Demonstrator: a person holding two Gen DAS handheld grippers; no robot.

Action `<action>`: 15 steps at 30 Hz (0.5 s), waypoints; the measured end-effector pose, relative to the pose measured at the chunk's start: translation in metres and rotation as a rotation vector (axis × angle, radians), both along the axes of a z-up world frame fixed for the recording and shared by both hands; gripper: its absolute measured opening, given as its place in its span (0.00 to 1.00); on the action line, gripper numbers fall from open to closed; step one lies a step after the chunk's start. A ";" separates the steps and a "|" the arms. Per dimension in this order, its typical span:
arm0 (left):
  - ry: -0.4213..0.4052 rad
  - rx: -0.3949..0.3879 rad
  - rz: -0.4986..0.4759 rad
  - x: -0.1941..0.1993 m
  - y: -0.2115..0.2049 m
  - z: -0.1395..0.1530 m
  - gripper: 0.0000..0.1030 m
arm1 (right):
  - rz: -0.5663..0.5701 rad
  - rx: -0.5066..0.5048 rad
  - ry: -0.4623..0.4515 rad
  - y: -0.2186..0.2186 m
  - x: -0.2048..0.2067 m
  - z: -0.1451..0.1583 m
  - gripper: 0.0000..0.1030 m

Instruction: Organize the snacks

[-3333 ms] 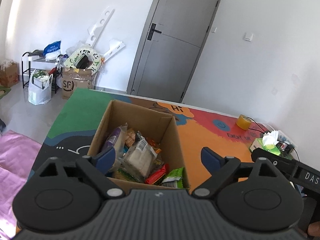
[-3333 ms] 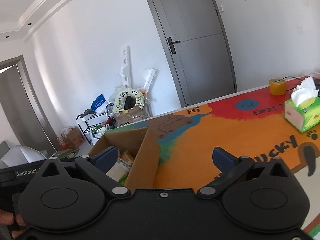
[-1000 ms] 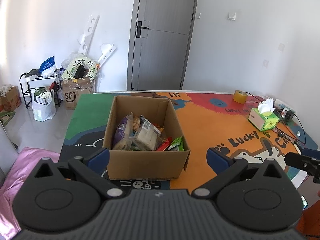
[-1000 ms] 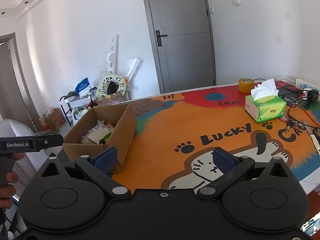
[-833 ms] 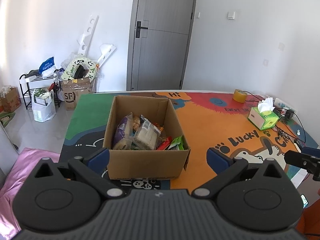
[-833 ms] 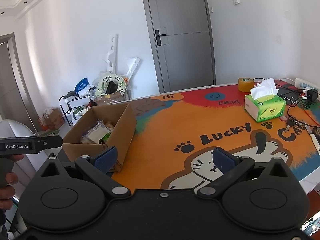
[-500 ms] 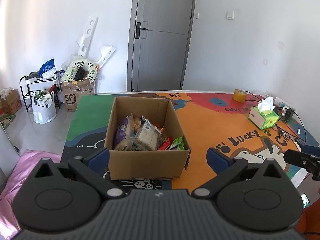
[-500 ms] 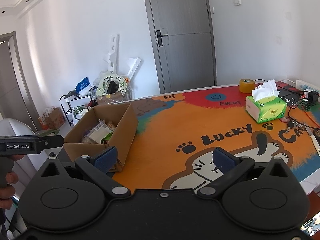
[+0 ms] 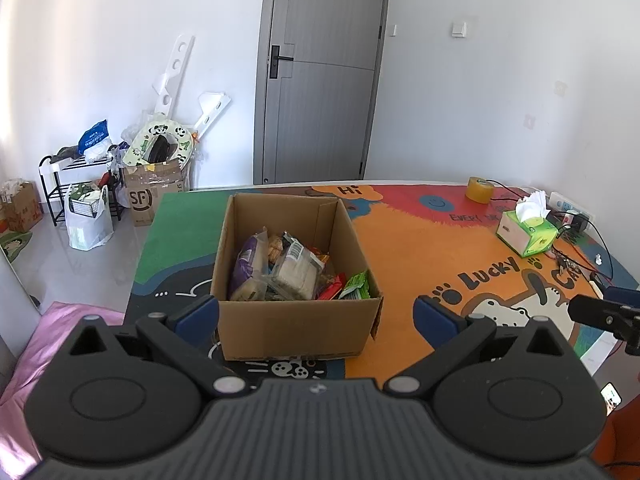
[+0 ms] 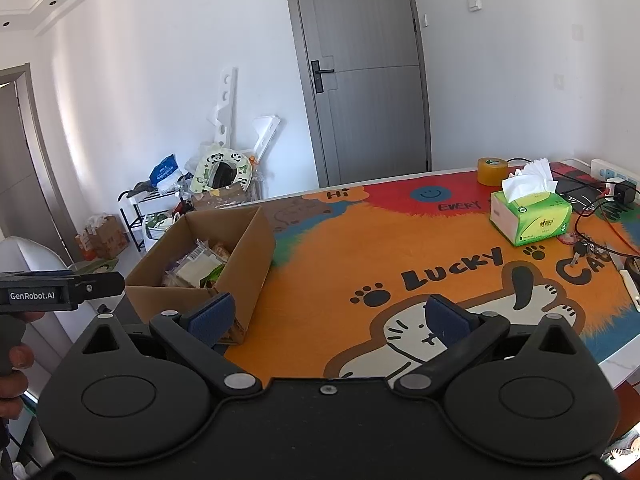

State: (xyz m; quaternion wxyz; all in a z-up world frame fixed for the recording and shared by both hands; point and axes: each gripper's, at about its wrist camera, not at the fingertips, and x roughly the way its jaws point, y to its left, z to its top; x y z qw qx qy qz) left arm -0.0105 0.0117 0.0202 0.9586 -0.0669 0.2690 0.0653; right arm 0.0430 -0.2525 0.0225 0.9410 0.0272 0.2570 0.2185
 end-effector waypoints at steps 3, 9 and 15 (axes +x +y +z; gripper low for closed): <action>0.006 0.004 0.008 0.000 0.001 -0.001 1.00 | -0.001 0.000 -0.001 0.000 0.000 0.000 1.00; 0.009 0.005 0.008 -0.001 0.003 -0.001 1.00 | 0.001 -0.002 0.000 0.001 0.000 0.000 1.00; 0.011 0.005 0.005 -0.002 0.003 -0.002 1.00 | 0.004 -0.004 -0.001 0.002 0.001 0.000 1.00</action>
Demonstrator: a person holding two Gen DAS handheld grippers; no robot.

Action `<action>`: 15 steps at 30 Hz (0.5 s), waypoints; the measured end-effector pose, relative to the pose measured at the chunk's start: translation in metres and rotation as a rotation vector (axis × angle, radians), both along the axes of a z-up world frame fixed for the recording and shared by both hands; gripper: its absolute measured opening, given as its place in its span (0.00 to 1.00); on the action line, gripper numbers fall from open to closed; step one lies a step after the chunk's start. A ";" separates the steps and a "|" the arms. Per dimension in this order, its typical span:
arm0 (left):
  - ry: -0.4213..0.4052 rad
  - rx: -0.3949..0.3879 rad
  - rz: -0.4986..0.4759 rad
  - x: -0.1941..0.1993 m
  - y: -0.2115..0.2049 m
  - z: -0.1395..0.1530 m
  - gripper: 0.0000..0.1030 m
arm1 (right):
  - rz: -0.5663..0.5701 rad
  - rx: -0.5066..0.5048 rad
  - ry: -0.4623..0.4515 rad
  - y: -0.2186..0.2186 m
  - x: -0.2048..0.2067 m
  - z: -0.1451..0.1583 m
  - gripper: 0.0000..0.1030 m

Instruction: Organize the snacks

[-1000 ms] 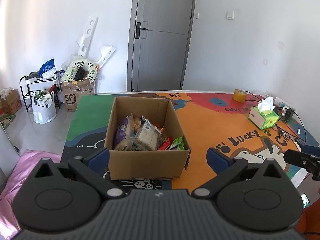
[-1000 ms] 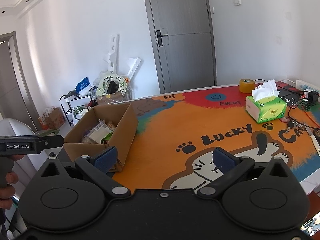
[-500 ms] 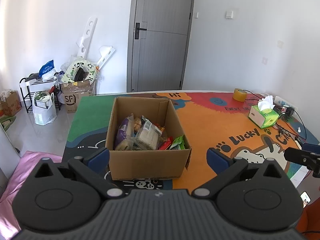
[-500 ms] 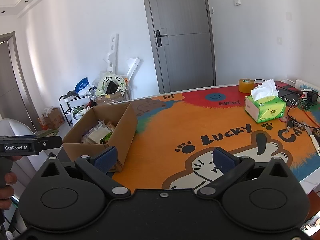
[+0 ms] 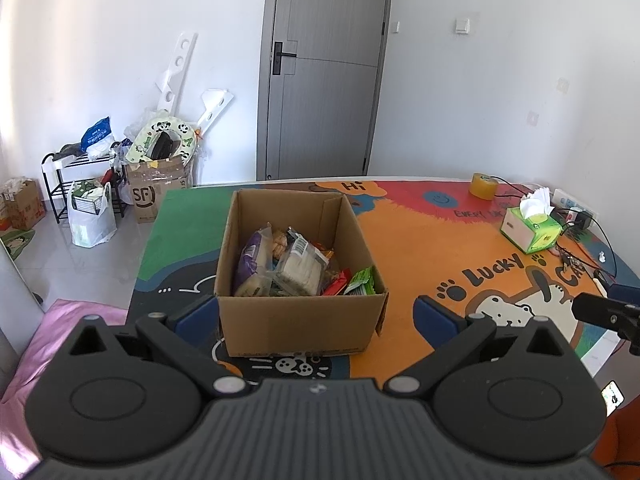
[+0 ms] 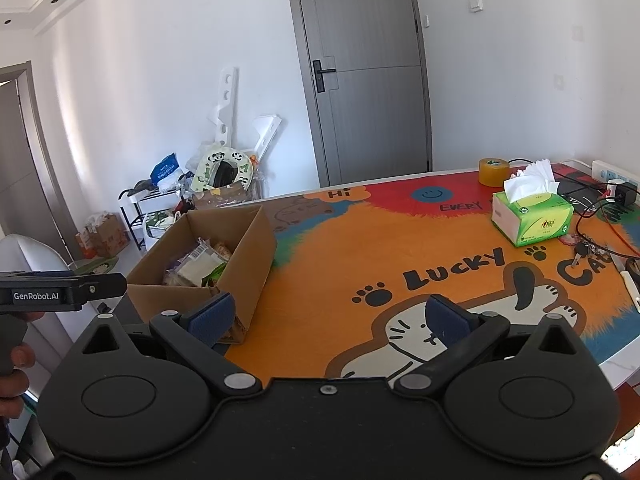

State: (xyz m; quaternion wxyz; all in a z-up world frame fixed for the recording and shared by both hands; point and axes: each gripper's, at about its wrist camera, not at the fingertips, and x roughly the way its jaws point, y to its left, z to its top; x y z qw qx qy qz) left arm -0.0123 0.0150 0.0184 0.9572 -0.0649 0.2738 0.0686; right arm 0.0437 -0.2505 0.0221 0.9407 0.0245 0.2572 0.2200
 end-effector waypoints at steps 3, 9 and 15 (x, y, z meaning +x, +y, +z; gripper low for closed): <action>0.000 0.000 -0.001 0.000 0.000 0.000 1.00 | -0.001 -0.001 -0.001 0.000 0.000 0.000 1.00; -0.001 0.004 -0.003 0.000 0.000 0.000 1.00 | 0.000 0.001 -0.003 0.000 0.000 0.000 1.00; -0.001 0.003 -0.003 -0.001 0.000 0.000 1.00 | -0.004 0.000 -0.007 -0.001 0.000 0.002 1.00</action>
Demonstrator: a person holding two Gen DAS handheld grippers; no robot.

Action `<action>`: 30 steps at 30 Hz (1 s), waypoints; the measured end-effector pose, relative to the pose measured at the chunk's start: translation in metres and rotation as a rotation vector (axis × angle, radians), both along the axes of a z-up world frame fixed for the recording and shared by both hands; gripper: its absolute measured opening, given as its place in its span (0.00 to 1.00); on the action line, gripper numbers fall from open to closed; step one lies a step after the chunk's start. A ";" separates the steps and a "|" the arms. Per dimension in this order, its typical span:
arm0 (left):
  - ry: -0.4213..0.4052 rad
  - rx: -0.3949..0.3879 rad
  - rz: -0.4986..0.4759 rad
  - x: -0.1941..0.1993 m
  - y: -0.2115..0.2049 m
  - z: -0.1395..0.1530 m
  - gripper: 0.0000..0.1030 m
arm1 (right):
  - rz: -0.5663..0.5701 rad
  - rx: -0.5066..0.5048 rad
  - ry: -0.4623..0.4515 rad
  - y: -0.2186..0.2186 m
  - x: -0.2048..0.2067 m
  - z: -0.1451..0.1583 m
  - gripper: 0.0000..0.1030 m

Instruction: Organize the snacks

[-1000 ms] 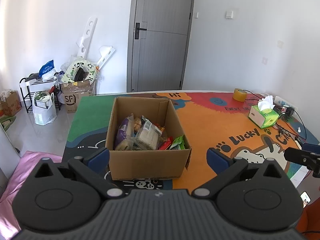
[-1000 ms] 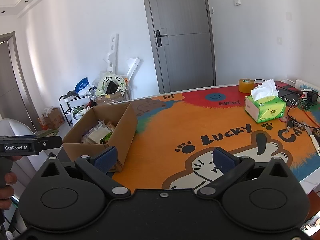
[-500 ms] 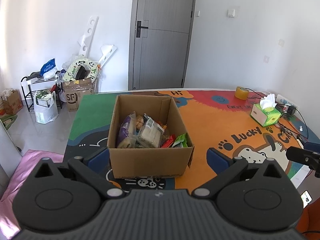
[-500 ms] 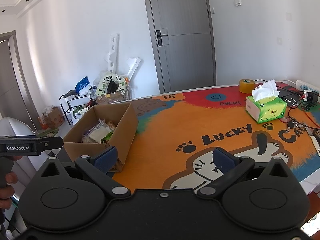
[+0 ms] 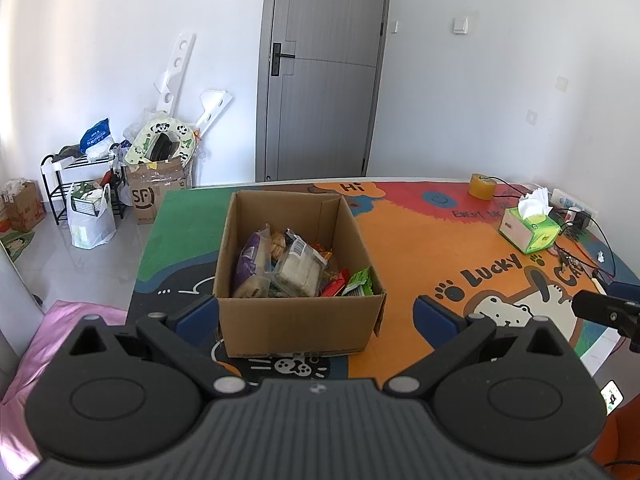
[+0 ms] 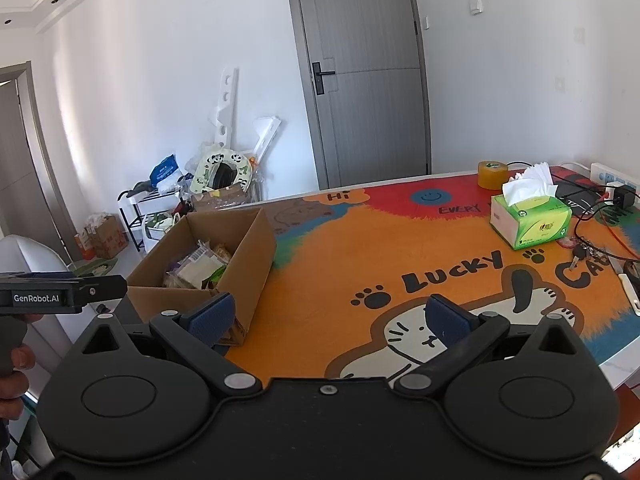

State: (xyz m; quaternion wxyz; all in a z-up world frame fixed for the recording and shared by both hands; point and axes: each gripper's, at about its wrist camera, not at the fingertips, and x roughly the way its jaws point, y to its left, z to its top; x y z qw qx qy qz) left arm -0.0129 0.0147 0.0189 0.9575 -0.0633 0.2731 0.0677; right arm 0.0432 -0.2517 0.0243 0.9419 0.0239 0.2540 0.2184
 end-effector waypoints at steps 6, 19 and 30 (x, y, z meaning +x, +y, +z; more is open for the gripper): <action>-0.015 0.004 -0.009 -0.003 -0.002 0.006 1.00 | 0.007 -0.009 -0.019 0.002 -0.003 0.005 1.00; -0.015 -0.007 -0.025 -0.003 -0.007 0.008 1.00 | -0.004 -0.014 -0.037 0.003 -0.004 0.007 1.00; -0.035 0.006 -0.037 -0.008 -0.011 0.012 1.00 | -0.017 -0.005 -0.042 -0.002 -0.004 0.009 1.00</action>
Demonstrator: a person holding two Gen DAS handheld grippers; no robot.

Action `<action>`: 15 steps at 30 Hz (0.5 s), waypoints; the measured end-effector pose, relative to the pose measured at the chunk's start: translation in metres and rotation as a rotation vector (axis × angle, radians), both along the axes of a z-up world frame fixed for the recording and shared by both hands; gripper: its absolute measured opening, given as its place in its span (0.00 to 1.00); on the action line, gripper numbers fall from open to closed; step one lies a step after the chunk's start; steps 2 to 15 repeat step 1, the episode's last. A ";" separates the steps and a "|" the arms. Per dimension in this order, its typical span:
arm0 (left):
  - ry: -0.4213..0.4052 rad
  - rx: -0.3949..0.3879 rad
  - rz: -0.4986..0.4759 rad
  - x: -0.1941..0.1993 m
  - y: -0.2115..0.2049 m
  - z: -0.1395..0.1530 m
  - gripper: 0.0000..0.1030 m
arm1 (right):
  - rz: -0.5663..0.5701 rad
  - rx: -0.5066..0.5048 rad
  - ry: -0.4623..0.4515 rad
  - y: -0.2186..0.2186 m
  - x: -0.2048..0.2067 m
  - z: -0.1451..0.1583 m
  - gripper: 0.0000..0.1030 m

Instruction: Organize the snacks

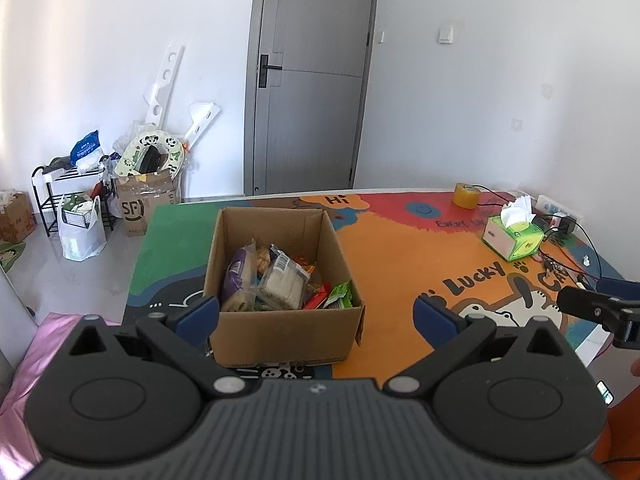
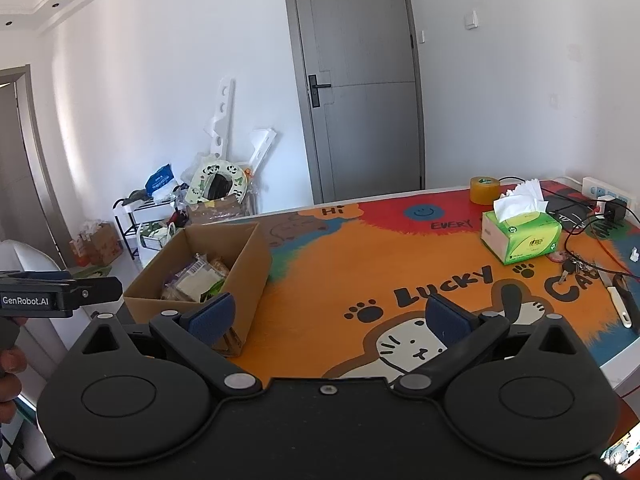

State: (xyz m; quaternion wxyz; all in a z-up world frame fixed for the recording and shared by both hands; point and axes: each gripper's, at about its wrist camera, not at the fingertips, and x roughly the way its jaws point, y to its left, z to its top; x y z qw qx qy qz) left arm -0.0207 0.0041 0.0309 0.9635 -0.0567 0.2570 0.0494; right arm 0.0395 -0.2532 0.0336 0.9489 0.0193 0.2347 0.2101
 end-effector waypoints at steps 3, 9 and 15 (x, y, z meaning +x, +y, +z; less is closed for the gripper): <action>0.001 -0.001 0.000 0.000 0.000 0.000 1.00 | 0.000 0.000 -0.001 0.000 0.000 0.000 1.00; 0.001 -0.001 0.000 0.000 0.000 0.000 1.00 | 0.000 0.000 -0.001 0.000 0.000 0.000 1.00; 0.001 -0.001 0.000 0.000 0.000 0.000 1.00 | 0.000 0.000 -0.001 0.000 0.000 0.000 1.00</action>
